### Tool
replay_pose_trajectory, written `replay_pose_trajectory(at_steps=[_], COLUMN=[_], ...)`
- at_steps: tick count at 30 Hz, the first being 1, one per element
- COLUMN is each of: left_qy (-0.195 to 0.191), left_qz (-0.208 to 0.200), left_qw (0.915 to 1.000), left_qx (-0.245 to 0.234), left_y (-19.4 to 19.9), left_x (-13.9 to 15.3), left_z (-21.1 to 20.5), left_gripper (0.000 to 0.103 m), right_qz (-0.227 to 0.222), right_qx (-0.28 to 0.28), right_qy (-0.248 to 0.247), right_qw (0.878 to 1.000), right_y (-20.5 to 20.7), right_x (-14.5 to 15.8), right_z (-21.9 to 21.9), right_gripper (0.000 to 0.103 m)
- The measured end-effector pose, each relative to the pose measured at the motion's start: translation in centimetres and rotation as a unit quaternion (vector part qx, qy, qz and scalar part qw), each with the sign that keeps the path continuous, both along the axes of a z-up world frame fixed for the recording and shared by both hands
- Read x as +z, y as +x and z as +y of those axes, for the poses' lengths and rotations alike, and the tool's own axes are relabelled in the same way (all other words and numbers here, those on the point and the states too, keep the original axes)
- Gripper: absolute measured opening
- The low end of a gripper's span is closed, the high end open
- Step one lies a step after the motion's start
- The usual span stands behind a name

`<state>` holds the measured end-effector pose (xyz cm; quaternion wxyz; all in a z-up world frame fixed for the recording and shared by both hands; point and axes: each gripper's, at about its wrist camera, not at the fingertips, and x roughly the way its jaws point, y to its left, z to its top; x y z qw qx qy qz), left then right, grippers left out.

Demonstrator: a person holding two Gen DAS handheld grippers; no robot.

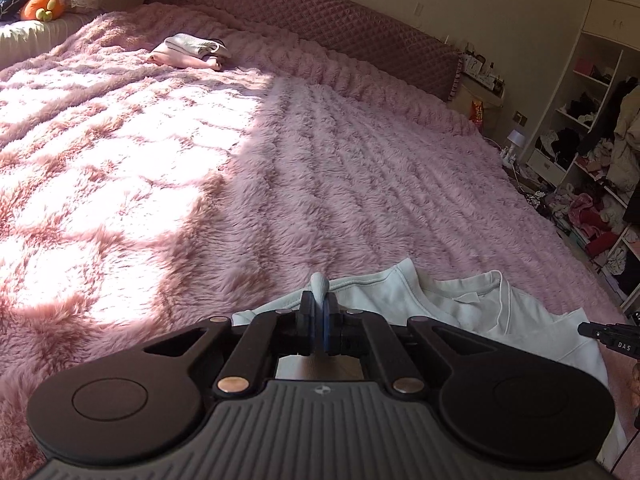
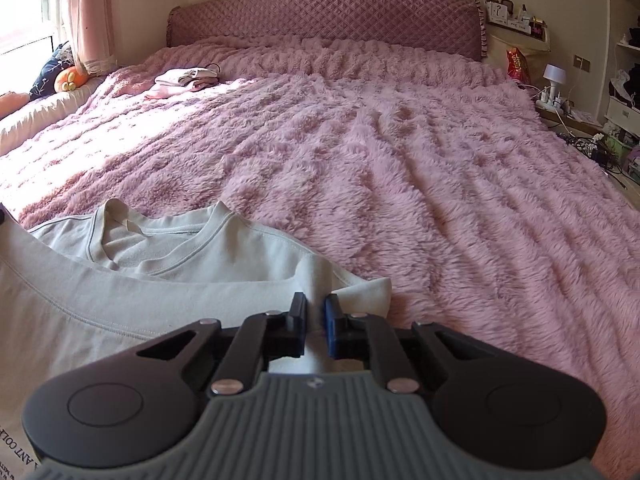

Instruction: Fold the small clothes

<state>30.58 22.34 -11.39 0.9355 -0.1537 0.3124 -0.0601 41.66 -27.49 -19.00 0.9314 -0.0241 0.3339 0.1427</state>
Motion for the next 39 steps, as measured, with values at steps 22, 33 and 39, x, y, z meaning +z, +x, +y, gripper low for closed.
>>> replay_pose_trajectory(at_steps=[22,33,39], left_qy=[0.04,-0.031,-0.056], left_qz=[0.021,0.019,0.061], left_qw=[0.9986,0.999,0.9965], left_qx=[0.028,-0.026,0.009], left_y=[-0.1,-16.5,-17.6], left_x=[-0.8,-1.2,-4.6], left_z=[0.6,-3.6,-3.3], left_gripper=[0.021,0.038,0.039], right_qz=[-0.027,0.039,0.093], right_qx=[-0.042,-0.046,-0.049], right_qy=[0.003,0.081,0.088], right_qw=[0.999,0.995,0.991], right_y=[-1.8,-17.4,-18.8], right_x=[-0.1,-0.3,-2.5], right_z=[-2.0,-7.7,-7.9], right_gripper=[0.048,0.058,0.007])
